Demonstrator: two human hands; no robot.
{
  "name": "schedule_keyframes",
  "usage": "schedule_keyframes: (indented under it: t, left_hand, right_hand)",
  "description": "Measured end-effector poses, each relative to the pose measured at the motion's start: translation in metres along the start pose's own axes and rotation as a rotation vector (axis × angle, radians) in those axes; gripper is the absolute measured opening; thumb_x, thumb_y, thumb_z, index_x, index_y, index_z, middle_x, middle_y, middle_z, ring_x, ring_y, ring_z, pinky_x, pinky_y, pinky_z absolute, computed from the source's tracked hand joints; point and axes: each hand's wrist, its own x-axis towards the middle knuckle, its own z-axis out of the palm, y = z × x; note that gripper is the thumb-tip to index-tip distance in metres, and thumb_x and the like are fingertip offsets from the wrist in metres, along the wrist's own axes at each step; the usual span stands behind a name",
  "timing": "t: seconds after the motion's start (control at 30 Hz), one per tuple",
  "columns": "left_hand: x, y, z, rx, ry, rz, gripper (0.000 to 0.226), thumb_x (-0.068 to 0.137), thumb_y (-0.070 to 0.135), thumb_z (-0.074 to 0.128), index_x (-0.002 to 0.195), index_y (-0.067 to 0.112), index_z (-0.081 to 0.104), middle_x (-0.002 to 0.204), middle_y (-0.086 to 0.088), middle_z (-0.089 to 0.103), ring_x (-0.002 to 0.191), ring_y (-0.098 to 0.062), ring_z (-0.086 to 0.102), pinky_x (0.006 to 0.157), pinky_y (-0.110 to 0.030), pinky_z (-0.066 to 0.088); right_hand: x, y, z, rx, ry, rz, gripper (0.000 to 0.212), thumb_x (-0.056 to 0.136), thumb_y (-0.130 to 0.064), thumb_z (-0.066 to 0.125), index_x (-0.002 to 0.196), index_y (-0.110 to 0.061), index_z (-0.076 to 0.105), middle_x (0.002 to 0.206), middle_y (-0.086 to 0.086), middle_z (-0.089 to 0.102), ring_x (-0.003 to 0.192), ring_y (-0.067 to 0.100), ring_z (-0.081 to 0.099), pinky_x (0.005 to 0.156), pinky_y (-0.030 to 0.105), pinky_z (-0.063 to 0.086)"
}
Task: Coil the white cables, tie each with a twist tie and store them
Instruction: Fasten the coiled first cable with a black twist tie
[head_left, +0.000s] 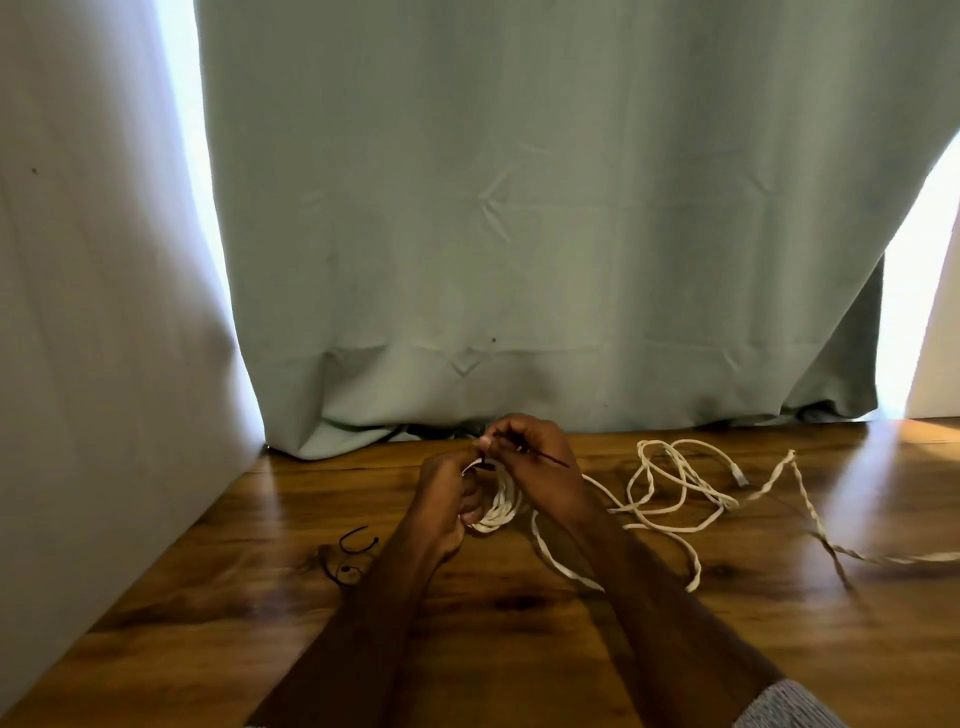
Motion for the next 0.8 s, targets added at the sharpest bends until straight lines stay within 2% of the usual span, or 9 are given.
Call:
schedule_keyframes:
  t: [0.07,0.13,0.17,0.23,0.37,0.5,0.63,0.73,0.8]
  left_hand:
    - [0.001,-0.002,0.003,0.046,-0.031,0.047,0.028,0.101,0.037,0.049,0.099,0.012,0.06,0.045,0.0,0.034,0.034,-0.01,0.023,0.043,-0.017,0.014]
    - [-0.001,-0.004,0.008,0.11,-0.042,0.118,0.037,0.102,0.045,0.046,0.111,0.012,0.06,0.055,-0.016,0.05,0.037,-0.022,0.048,0.039,-0.018,0.025]
    - [-0.003,-0.005,0.01,0.143,-0.051,0.182,0.032,0.103,0.042,0.046,0.113,0.015,0.062,0.071,-0.023,0.06,0.073,-0.035,0.066,0.038,-0.019,0.032]
    - [-0.008,-0.004,0.012,0.207,-0.087,0.331,0.022,0.104,0.029,0.047,0.103,0.02,0.067,0.085,-0.017,0.067,0.073,-0.016,0.057,0.046,-0.019,0.042]
    - [-0.016,0.002,0.012,0.313,-0.103,0.509,0.022,0.102,0.021,0.053,0.087,0.022,0.069,0.07,0.008,0.067,0.063,-0.005,0.06,0.053,-0.016,0.044]
    - [-0.013,-0.003,0.01,0.399,-0.058,0.582,0.015,0.094,0.031,0.065,0.083,0.021,0.065,0.074,-0.005,0.068,0.068,-0.021,0.066,0.058,-0.038,0.051]
    - [-0.008,-0.006,0.012,0.389,-0.017,0.564,0.013,0.097,0.019,0.062,0.086,0.019,0.068,0.064,0.003,0.064,0.055,-0.008,0.057,0.053,-0.028,0.043]
    - [-0.003,-0.005,0.01,0.394,0.035,0.549,0.015,0.095,0.016,0.064,0.083,0.02,0.072,0.076,-0.002,0.072,0.074,-0.021,0.069,0.07,-0.045,0.058]
    - [-0.003,-0.003,0.008,0.367,0.099,0.521,0.013,0.093,0.017,0.067,0.082,0.02,0.074,0.079,-0.002,0.074,0.081,-0.023,0.071,0.077,-0.049,0.06]
  right_hand:
    - [0.003,-0.005,-0.003,0.11,0.079,0.081,0.006,0.091,-0.005,0.07,0.091,-0.001,0.075,0.077,-0.001,0.074,0.074,0.006,0.069,0.069,0.02,0.052]
    - [0.004,-0.009,-0.009,0.149,0.111,0.118,0.008,0.091,-0.004,0.07,0.092,0.003,0.075,0.074,-0.001,0.072,0.069,0.004,0.067,0.065,0.018,0.051]
    - [0.005,-0.01,-0.011,0.161,0.115,0.126,0.008,0.091,-0.004,0.07,0.092,0.003,0.075,0.074,0.001,0.072,0.069,0.004,0.067,0.066,0.018,0.051]
    - [0.005,-0.012,-0.012,0.165,0.111,0.141,0.006,0.091,-0.004,0.071,0.089,0.0,0.076,0.074,0.002,0.073,0.07,0.006,0.068,0.068,0.019,0.053]
    - [0.005,-0.014,-0.009,0.137,0.156,0.195,0.005,0.088,-0.006,0.074,0.086,-0.004,0.077,0.069,-0.002,0.073,0.065,0.002,0.067,0.064,0.017,0.052]
    - [0.008,-0.014,-0.014,0.094,0.201,0.229,0.005,0.085,-0.013,0.078,0.081,-0.013,0.078,0.07,-0.002,0.074,0.067,0.007,0.069,0.069,0.027,0.056]
    - [0.007,-0.015,-0.015,0.038,0.171,0.163,0.008,0.086,-0.009,0.077,0.079,-0.012,0.077,0.065,-0.005,0.071,0.063,0.004,0.066,0.066,0.023,0.053]
    - [0.007,-0.015,-0.016,0.04,0.142,0.163,0.009,0.087,-0.007,0.077,0.085,0.001,0.077,0.062,-0.009,0.068,0.056,-0.003,0.063,0.059,0.016,0.048]
    - [0.007,-0.015,-0.014,0.032,0.156,0.165,0.012,0.084,-0.011,0.08,0.084,0.001,0.078,0.059,-0.01,0.068,0.053,-0.003,0.062,0.056,0.015,0.047]
